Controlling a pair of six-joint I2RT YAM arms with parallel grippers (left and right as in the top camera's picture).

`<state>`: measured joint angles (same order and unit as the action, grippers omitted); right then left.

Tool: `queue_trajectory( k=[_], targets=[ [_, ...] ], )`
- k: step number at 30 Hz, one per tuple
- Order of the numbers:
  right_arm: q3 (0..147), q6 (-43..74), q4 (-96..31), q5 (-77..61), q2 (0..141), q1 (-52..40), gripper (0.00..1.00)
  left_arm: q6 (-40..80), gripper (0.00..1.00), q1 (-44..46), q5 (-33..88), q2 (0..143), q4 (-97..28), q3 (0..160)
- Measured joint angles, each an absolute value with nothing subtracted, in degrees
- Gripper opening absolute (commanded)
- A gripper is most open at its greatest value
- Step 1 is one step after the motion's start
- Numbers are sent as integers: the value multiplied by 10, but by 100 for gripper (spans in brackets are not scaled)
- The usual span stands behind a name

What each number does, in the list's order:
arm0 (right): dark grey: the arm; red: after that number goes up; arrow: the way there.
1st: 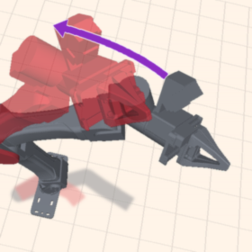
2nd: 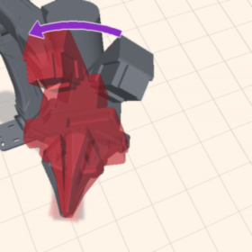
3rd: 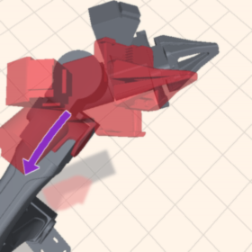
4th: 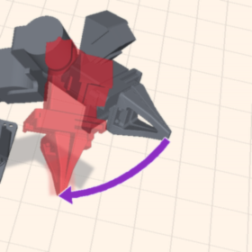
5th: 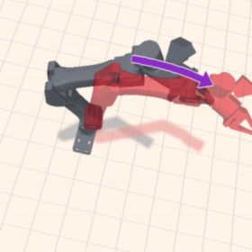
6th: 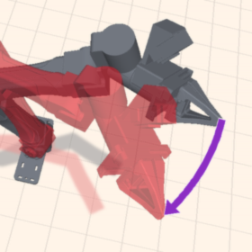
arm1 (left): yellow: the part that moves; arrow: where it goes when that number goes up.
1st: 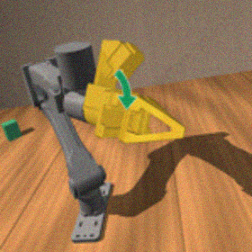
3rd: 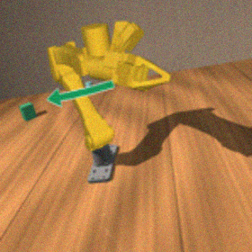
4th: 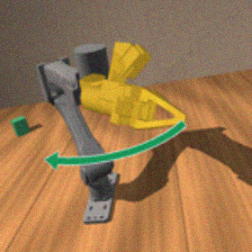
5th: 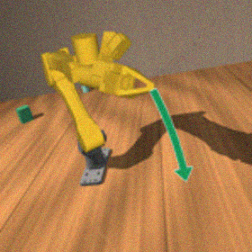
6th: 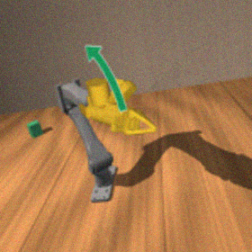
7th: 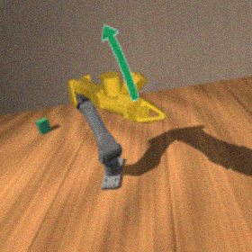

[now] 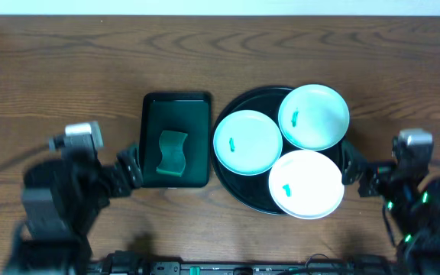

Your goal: Clean dirty plates on tray and stack at the side

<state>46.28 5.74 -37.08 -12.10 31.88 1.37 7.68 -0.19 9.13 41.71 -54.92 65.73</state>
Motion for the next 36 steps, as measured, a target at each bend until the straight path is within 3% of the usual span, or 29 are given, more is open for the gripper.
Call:
queue_trajectory(
  k=[6,10,15,18,19,21,22,24,32,36],
  targets=[
    [685,55,-577,-163,533,13,99,75,80,-2,91,618,-761,882],
    [795,49,-666,-183,660,13,99,77,80,-2,91,715,-785,938],
    [835,63,-656,-223,768,13,99,77,80,-2,95,789,-790,939],
    [835,83,-660,-269,812,12,61,77,79,-2,100,816,-797,939],
    [835,88,-661,-282,825,11,54,77,69,-2,102,823,-800,939],
    [835,95,-667,-292,848,4,50,80,34,-2,110,837,-812,939],
    [835,99,-672,-291,859,-4,48,79,21,-2,115,844,-815,939],
    [835,103,-681,-282,880,-22,47,79,8,-2,119,855,-816,938],
    [820,107,-658,-207,934,-104,54,79,8,-1,124,861,-785,870],
    [801,107,-623,-191,963,-126,54,78,16,-1,127,862,-747,813]
  ],
)
